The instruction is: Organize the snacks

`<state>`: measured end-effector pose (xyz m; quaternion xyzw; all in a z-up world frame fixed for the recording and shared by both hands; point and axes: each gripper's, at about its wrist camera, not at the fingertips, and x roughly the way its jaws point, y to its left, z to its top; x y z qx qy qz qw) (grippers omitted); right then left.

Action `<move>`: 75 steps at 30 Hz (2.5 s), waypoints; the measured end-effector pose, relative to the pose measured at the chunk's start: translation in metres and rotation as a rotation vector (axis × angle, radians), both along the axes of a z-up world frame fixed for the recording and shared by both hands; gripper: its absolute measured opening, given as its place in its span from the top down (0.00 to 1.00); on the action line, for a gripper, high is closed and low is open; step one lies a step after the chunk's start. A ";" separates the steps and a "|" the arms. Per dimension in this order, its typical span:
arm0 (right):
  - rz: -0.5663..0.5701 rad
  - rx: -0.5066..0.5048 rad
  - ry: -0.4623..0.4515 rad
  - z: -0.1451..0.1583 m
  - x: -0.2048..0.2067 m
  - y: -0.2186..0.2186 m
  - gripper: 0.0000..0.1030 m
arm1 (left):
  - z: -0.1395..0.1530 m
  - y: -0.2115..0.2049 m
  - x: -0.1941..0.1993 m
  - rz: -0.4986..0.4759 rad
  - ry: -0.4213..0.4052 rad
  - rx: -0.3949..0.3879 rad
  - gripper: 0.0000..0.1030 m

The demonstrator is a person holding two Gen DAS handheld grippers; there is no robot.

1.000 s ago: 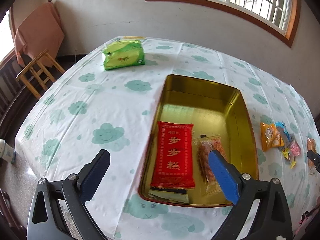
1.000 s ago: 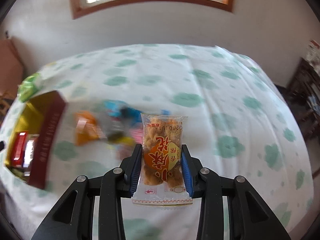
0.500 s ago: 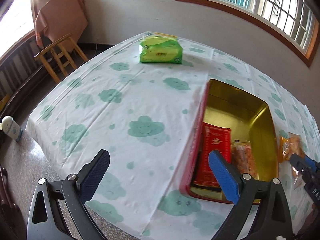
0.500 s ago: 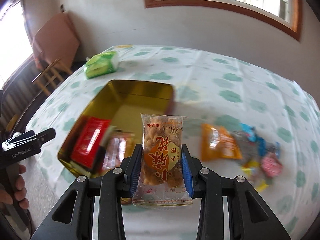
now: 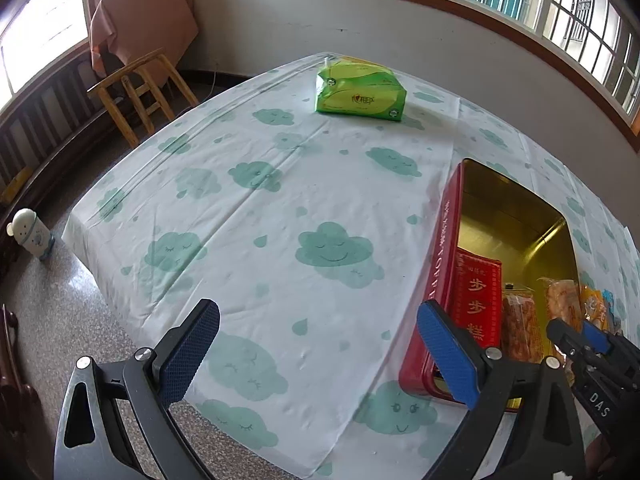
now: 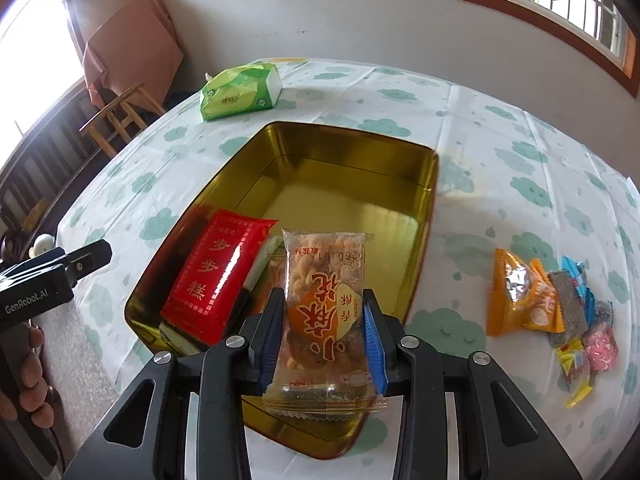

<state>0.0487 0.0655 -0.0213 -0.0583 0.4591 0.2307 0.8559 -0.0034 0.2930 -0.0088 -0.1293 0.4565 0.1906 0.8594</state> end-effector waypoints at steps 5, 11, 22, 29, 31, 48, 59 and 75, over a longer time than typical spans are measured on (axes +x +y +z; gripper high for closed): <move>0.011 -0.016 0.003 -0.006 0.000 0.008 0.63 | -0.001 0.005 -0.003 0.011 0.006 0.001 0.05; 0.018 -0.018 0.037 -0.016 0.000 0.011 0.63 | -0.004 0.007 -0.005 0.017 0.017 -0.001 0.05; 0.032 0.003 0.030 -0.011 -0.003 0.005 0.62 | 0.000 -0.011 -0.001 -0.029 0.015 0.010 0.05; 0.042 0.052 0.017 0.004 -0.013 -0.013 0.62 | 0.008 -0.036 0.005 -0.085 -0.001 0.022 0.05; 0.037 0.067 0.010 0.010 -0.017 -0.021 0.61 | 0.010 -0.046 0.008 -0.105 -0.005 0.024 0.05; -0.249 -0.037 -0.090 0.010 0.001 -0.195 0.55 | 0.018 -0.162 0.028 -0.377 -0.017 0.031 0.05; -0.086 -0.107 -0.012 -0.029 0.042 -0.259 0.55 | 0.012 -0.221 0.037 -0.496 0.024 0.038 0.05; -0.096 -0.028 -0.056 -0.051 0.034 -0.252 0.76 | -0.004 -0.296 0.052 -0.603 0.075 0.026 0.05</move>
